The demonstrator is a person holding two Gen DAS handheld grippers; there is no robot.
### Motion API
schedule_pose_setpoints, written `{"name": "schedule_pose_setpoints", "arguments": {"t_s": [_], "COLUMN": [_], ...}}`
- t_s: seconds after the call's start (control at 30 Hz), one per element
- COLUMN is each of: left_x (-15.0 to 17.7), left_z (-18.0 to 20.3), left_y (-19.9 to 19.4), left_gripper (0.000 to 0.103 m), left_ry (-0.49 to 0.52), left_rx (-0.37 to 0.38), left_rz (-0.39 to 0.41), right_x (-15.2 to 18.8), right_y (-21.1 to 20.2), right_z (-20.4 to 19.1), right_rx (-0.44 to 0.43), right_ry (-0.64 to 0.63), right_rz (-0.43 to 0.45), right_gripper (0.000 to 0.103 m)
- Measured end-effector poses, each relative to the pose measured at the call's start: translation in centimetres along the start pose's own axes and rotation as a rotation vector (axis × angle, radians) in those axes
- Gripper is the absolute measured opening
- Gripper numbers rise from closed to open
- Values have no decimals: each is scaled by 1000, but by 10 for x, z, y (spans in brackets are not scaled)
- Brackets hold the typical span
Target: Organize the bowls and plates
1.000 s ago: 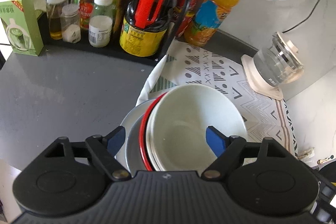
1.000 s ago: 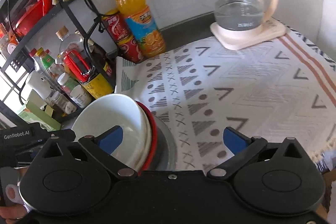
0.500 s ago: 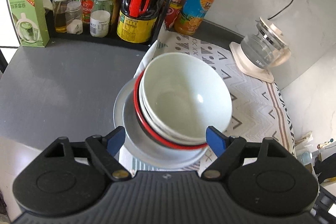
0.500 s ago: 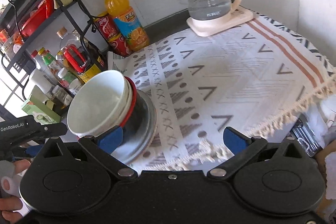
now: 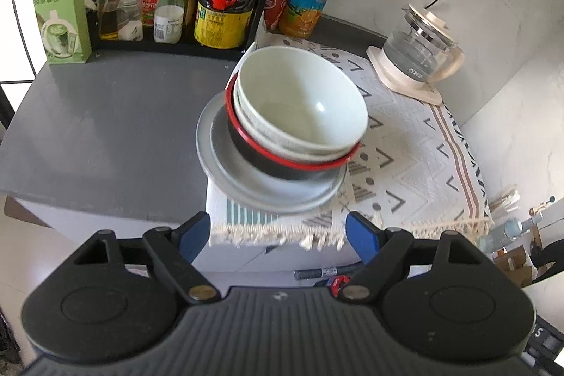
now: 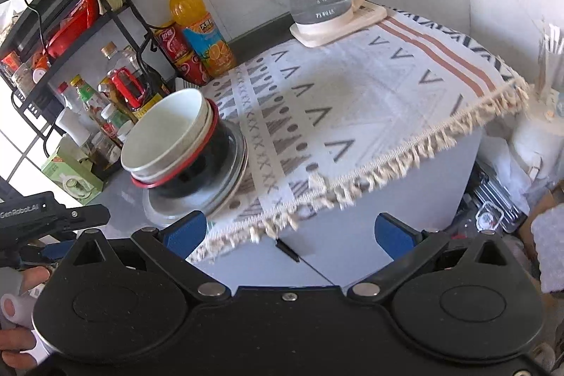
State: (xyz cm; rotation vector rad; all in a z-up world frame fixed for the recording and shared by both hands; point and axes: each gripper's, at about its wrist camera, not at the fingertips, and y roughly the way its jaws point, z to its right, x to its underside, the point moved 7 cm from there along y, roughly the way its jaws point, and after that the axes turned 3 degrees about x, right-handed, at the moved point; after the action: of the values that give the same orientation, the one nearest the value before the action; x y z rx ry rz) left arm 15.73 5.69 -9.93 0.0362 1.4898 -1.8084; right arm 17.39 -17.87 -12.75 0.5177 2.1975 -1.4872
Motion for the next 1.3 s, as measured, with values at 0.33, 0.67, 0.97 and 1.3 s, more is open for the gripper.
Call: {"name": "schedule_pose_setpoints", "arguments": {"t_s": [0.33, 0.67, 0.97, 1.3], "left_x": [32, 50, 58, 71], "left_z": [-4, 4, 13, 10], "left_y": [-31, -52, -69, -88], "left_gripper": [82, 87, 97, 103], "left_ry": [43, 139, 221, 250], "left_rx": [-4, -1, 9, 13], "left_rz": [18, 52, 97, 121], "right_x": [22, 22, 23, 32], "right_y": [-28, -55, -80, -95], "right_z": [-13, -10, -11, -32], "right_rx": [-26, 23, 84, 84], "right_ry": [-27, -56, -107, -168], "right_rz": [23, 85, 143, 166], "right_gripper": [103, 103, 103, 103]}}
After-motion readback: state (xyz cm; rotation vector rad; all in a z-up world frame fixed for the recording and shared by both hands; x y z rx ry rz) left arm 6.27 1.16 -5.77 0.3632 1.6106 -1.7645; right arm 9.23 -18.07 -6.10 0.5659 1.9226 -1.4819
